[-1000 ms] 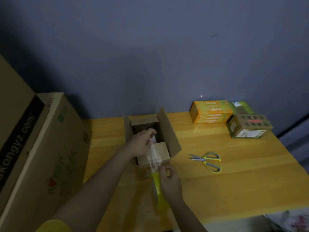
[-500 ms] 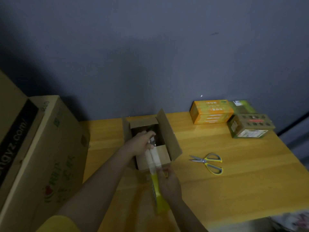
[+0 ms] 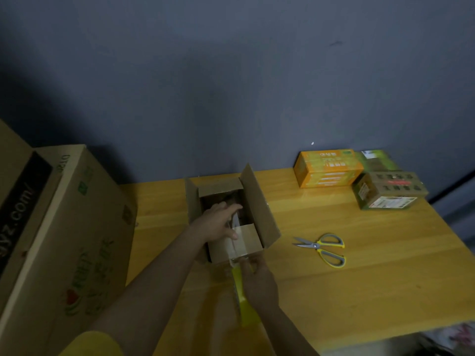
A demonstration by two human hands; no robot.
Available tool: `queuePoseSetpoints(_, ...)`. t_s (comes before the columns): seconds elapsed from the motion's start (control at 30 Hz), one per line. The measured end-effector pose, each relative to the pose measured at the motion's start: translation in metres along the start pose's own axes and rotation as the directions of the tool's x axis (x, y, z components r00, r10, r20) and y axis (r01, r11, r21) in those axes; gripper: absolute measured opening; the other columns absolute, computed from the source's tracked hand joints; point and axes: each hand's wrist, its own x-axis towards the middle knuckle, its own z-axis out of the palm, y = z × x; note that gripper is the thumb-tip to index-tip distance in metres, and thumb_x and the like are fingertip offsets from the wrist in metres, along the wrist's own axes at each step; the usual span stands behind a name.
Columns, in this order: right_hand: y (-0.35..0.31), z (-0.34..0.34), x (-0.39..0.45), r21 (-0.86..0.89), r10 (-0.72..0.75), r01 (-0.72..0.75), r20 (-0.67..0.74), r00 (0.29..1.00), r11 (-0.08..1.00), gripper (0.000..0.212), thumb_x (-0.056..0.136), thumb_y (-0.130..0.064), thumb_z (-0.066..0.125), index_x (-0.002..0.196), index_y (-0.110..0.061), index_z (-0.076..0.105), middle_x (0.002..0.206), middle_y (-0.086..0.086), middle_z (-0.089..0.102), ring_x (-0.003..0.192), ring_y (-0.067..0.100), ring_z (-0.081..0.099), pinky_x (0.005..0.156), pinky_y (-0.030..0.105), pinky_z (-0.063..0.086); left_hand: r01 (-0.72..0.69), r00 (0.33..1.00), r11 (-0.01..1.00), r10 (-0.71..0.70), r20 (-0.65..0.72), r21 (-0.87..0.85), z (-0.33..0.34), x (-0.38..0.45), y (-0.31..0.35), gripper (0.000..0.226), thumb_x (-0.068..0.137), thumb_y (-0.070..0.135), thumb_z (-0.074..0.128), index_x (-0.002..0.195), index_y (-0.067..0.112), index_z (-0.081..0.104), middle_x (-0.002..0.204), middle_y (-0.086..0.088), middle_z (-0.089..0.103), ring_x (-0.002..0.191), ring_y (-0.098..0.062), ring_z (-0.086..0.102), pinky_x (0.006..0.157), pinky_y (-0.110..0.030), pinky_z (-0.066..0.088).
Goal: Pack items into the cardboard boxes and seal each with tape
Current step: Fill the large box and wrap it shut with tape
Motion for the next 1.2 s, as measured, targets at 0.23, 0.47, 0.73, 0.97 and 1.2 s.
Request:
queuePoseSetpoints(0.23, 0.005, 0.005, 0.001, -0.035, 0.004, -0.004, 0.005, 1.000, 0.999, 0.040, 0.099, -0.049, 0.041, 0.133, -0.029, 0.046, 0.113, -0.001, 0.067, 0.099, 0.026, 0.064, 0.076, 0.035, 0.048, 0.030, 0.998, 0.999, -0.028, 0.061, -0.035, 0.000, 0.002, -0.004, 0.094, 0.084, 0.033, 0.072, 0.153, 0.032, 0.007, 0.143, -0.008, 0.033, 0.130, -0.030, 0.033, 0.101, -0.045, 0.039)
queuePoseSetpoints(0.47, 0.002, 0.001, 0.000, -0.017, 0.002, -0.002, 0.016, 1.000, 1.000, 0.032, 0.099, -0.046, 0.041, 0.122, -0.026, 0.051, 0.114, -0.004, 0.065, 0.103, 0.022, 0.062, 0.077, 0.031, 0.045, 0.115, 0.976, 0.985, -0.087, 0.200, -0.131, -0.019, 0.011, 0.002, 0.089, 0.080, 0.027, 0.076, 0.151, 0.022, 0.022, 0.134, -0.011, 0.053, 0.121, -0.024, 0.051, 0.094, -0.029, 0.041)
queuePoseSetpoints(0.73, 0.004, 0.000, 0.001, -0.011, -0.018, 0.018, -0.006, 1.000, 1.000, 0.032, 0.099, -0.043, 0.045, 0.122, -0.024, 0.054, 0.107, 0.000, 0.069, 0.101, 0.025, 0.063, 0.070, 0.028, 0.038, 0.134, 0.957, 0.962, -0.064, 0.282, -0.237, -0.032, 0.010, 0.000, 0.043, 0.089, 0.034, 0.065, 0.128, 0.023, 0.052, 0.109, 0.006, 0.053, 0.106, -0.014, 0.051, 0.092, -0.030, 0.040)
queuePoseSetpoints(0.97, 0.008, 0.003, 0.002, -0.036, -0.049, 0.050, 0.016, 0.999, 0.998, 0.039, 0.100, -0.044, 0.041, 0.130, -0.021, 0.050, 0.107, -0.003, 0.068, 0.096, 0.021, 0.064, 0.067, 0.029, 0.042, 0.170, 0.979, 0.961, -0.138, 0.152, -0.220, -0.011, 0.013, -0.004, 0.022, 0.099, 0.029, 0.050, 0.119, 0.022, 0.052, 0.122, -0.002, 0.054, 0.108, -0.017, 0.052, 0.086, -0.030, 0.041)
queuePoseSetpoints(1.2, 0.009, 0.000, 0.006, -0.066, -0.062, 0.065, 0.043, 0.997, 0.996, 0.038, 0.100, -0.048, 0.039, 0.124, -0.022, 0.052, 0.107, 0.001, 0.068, 0.094, 0.024, 0.065, 0.070, 0.033, 0.047, 0.229, 0.957, 0.957, -0.189, 0.220, -0.178, -0.011, 0.017, 0.005, 0.053, 0.100, 0.029, 0.049, 0.149, 0.028, 0.028, 0.146, -0.006, 0.041, 0.125, -0.024, 0.047, 0.090, -0.028, 0.039)
